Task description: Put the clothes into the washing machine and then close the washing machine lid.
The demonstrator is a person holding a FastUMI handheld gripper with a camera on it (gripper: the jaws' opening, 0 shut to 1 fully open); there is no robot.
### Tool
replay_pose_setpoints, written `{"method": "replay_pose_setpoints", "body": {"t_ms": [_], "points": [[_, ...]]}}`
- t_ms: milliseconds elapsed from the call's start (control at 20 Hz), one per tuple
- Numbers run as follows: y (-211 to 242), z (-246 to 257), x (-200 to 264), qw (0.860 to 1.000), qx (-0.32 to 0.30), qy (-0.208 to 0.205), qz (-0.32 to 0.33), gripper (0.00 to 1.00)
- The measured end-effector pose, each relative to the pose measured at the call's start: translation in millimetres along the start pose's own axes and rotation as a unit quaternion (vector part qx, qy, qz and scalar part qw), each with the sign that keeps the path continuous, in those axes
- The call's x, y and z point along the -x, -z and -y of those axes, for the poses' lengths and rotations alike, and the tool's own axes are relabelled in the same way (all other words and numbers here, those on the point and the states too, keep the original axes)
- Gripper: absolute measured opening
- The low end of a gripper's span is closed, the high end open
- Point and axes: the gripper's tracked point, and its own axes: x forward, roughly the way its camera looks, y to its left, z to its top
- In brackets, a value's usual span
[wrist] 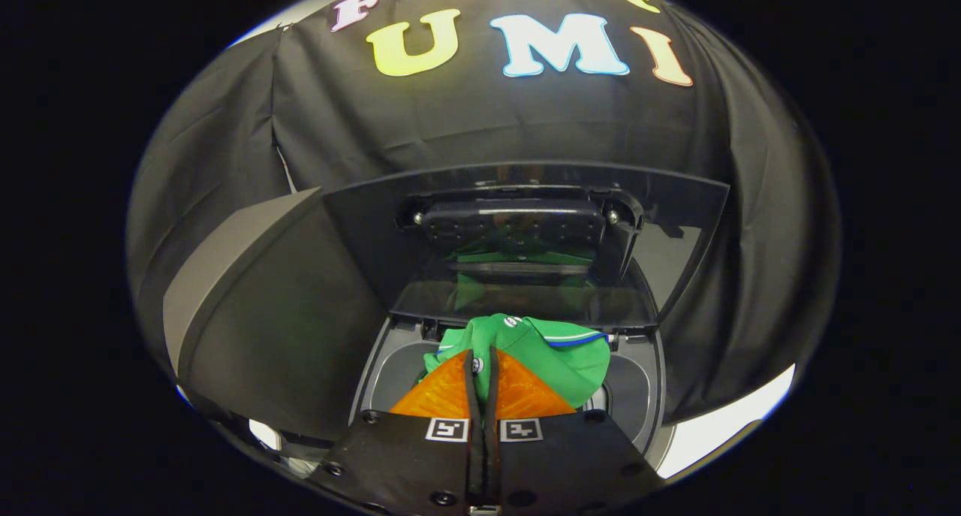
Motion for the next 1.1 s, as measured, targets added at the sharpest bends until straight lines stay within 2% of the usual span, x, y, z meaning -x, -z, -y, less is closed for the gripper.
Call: {"method": "replay_pose_setpoints", "body": {"t_ms": [750,1100], "points": [[85,19,-59,0.994,-0.046,0.049,-0.087,0.02],[94,22,-70,0.988,-0.083,0.068,-0.115,0.02]]}}
